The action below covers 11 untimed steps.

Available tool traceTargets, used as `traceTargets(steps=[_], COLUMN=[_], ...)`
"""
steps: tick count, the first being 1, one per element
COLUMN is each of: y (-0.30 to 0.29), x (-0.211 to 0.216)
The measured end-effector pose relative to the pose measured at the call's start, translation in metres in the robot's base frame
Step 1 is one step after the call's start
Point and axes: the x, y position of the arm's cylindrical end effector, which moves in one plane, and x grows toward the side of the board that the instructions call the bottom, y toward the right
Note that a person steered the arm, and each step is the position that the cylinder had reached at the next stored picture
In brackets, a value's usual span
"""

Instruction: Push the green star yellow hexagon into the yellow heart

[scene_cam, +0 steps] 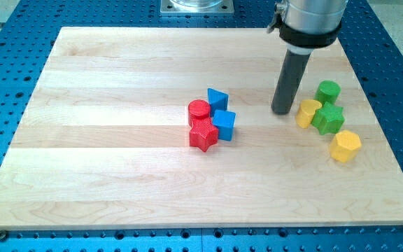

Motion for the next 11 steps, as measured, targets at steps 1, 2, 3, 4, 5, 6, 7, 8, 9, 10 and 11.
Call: traceTargets(steps=[1, 2, 3, 4, 5, 6, 7, 8, 9, 10, 11], y=[0.000, -0.016, -0.026, -0.016, 0.024, 0.051, 0.051, 0.051, 0.029, 0.021, 0.024], x=[-0.002, 0.002, 0.048, 0.064, 0.043, 0.005, 0.005, 0.005, 0.038, 0.089, 0.123])
